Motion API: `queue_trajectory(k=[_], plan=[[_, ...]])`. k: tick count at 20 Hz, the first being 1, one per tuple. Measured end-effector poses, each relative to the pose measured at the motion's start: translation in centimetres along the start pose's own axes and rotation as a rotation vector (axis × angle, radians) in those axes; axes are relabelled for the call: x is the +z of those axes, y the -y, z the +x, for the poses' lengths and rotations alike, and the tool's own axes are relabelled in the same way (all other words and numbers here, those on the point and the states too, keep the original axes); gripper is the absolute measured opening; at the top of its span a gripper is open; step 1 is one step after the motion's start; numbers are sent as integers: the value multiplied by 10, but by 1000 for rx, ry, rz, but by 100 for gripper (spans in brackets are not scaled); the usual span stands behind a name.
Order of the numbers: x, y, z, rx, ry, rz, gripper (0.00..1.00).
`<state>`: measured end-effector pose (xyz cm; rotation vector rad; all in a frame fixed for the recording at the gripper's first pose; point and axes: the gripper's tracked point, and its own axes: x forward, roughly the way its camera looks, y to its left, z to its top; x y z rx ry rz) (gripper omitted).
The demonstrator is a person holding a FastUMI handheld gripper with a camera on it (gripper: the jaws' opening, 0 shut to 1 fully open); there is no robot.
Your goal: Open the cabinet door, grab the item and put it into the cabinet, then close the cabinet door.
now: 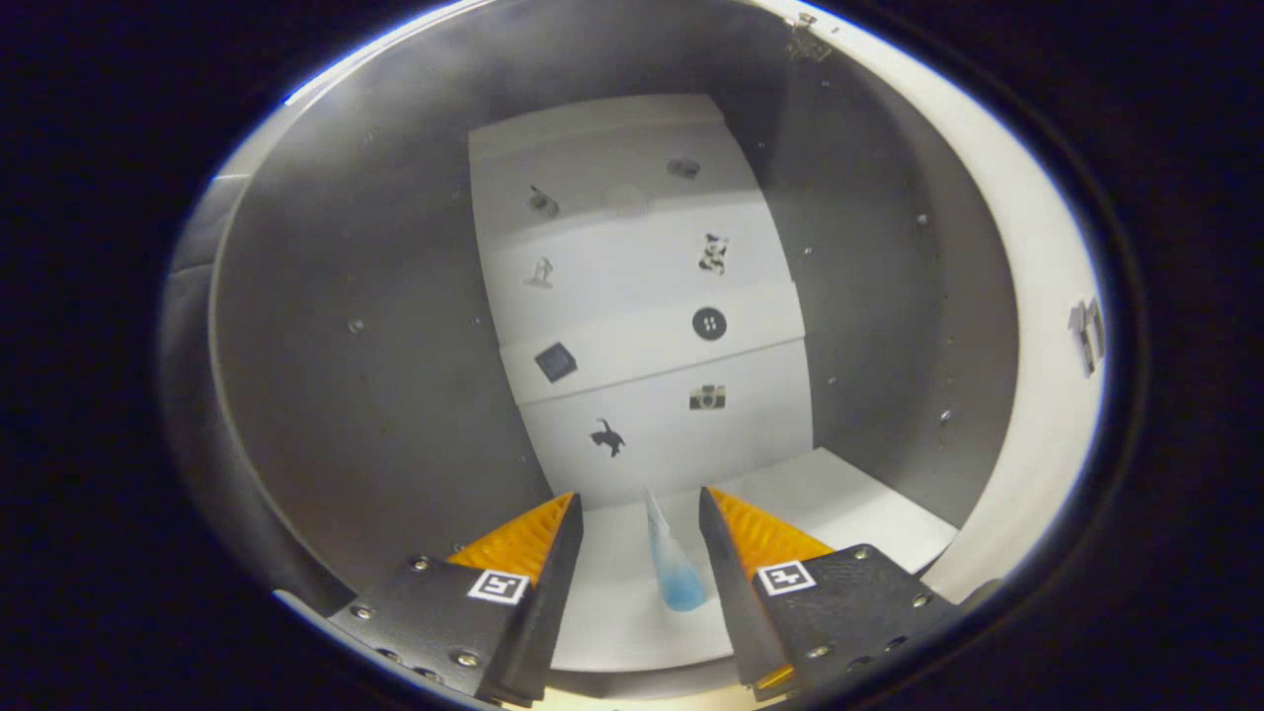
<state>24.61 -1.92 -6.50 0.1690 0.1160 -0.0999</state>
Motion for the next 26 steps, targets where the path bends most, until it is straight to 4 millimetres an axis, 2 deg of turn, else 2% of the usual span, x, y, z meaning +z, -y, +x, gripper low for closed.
queue_trajectory(k=[3, 13, 21, 26], plan=[[19, 13, -35, -38, 61, -57, 69], [55, 78, -170, -241, 170, -140, 69], [72, 135, -279, -442, 254, -156, 69], [84, 169, -339, -544, 309, -153, 69]])
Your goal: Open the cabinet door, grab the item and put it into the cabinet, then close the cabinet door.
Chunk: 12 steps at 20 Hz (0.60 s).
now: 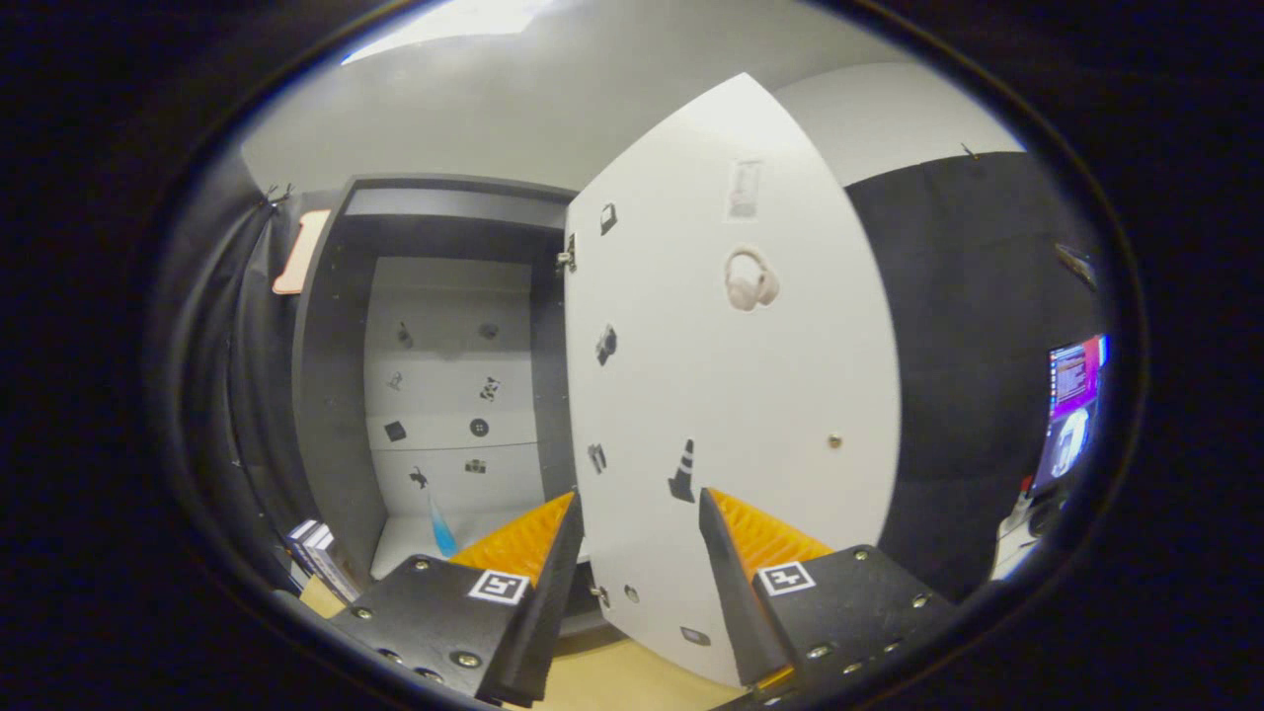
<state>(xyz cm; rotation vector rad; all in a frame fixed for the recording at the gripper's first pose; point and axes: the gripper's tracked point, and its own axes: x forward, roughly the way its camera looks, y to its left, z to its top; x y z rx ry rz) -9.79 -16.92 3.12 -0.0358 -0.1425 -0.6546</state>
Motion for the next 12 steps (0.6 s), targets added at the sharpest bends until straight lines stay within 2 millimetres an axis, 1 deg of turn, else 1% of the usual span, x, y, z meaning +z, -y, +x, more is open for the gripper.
queue_trajectory(k=[2, 4, 8, 10, 11, 12], plan=[[6, 24, -11, -49, 13, 0, 69], [16, 48, -21, -98, 47, 5, 69], [25, 92, -39, -185, 78, 11, 69], [29, 111, -44, -220, 91, 12, 69], [30, 118, -43, -246, 94, 9, 69], [30, 129, -42, -274, 93, 8, 69]])
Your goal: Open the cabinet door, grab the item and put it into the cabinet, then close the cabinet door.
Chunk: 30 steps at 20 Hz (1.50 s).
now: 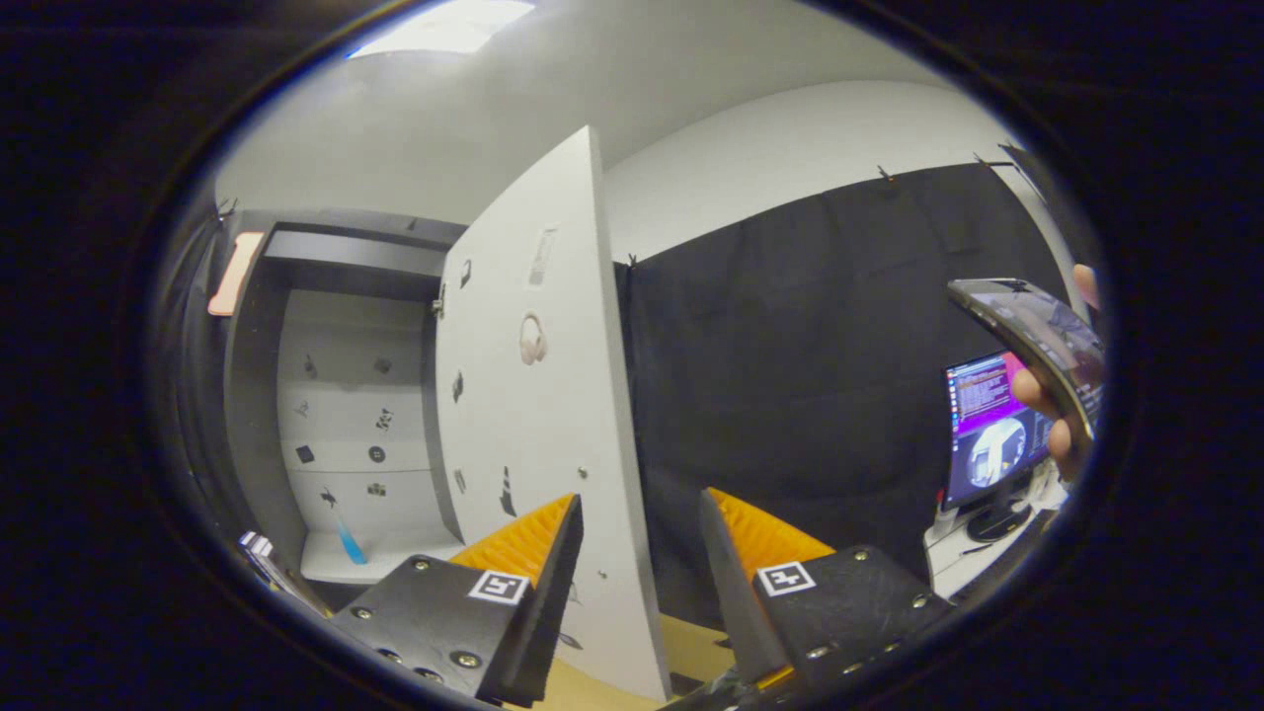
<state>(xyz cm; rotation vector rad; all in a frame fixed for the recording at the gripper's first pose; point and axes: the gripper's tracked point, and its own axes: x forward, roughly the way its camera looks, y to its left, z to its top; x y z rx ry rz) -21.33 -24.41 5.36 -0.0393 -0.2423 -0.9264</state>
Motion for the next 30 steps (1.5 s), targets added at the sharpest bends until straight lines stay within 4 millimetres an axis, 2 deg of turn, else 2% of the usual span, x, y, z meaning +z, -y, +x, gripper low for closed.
queue_trajectory(k=[5, 9, 12, 14, 18, 21, 25, 27, 30], plan=[[-11, 35, 25, -47, -29, -23, 69], [-21, 35, 45, 6, -57, -16, 71], [-34, 28, 56, 70, -108, -33, 78], [-42, 31, 61, 84, -144, -57, 81], [-44, 22, 62, 145, -143, -94, 86], [-41, 19, 58, 152, -130, -116, 74], [-41, 10, 52, 165, -126, -107, 74], [-40, 8, 46, 166, -122, -119, 68], [-39, -5, 34, 194, -115, -103, 68]])
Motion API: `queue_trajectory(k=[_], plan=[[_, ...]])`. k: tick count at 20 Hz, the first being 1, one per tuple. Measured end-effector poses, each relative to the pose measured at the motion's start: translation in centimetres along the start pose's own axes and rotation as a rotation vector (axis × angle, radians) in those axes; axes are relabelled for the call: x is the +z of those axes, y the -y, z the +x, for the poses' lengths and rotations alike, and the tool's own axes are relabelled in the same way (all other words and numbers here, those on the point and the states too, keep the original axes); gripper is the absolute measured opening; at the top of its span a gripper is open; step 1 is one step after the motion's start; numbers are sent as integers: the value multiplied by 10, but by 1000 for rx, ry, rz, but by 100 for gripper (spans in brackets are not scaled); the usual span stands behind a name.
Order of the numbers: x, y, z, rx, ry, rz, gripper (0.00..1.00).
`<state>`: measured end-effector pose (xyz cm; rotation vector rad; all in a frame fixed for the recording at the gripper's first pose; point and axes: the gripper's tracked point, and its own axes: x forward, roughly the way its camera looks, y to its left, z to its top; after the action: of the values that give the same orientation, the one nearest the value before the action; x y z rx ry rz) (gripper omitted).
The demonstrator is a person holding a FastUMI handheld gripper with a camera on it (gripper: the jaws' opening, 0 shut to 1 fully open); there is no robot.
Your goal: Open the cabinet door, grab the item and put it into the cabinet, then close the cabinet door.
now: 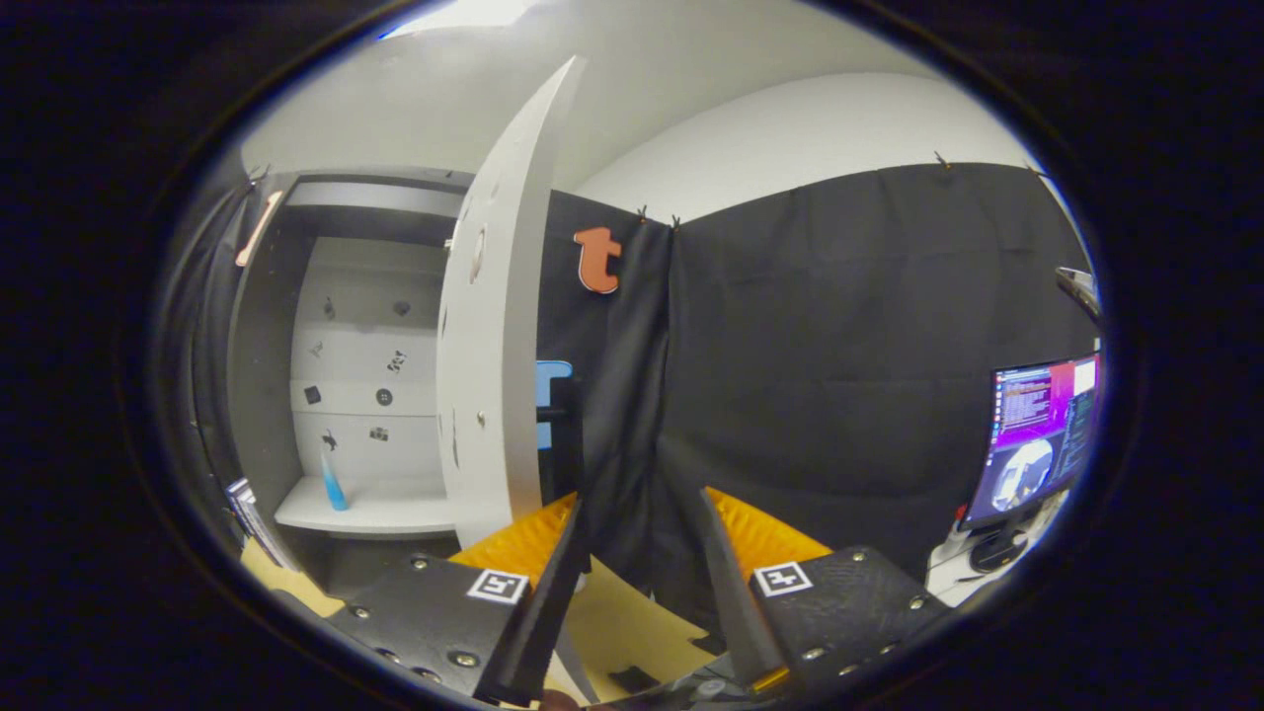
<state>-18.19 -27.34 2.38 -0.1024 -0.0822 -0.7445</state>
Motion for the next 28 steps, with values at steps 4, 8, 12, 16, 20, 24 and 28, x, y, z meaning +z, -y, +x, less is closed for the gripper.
queue_trajectory(k=[4, 8, 12, 16, 20, 24, 28], plan=[[-1, -23, -16, 49, -3, 16, 68], [0, -49, -31, 118, -8, 33, 69], [-1, -70, -39, 158, -15, 57, 68], [-3, -89, -41, 200, -23, 62, 68], [-12, -116, -39, 254, -50, 41, 69], [-16, -146, -50, 328, -75, 62, 77], [-23, -195, -55, 429, -99, 80, 84]])
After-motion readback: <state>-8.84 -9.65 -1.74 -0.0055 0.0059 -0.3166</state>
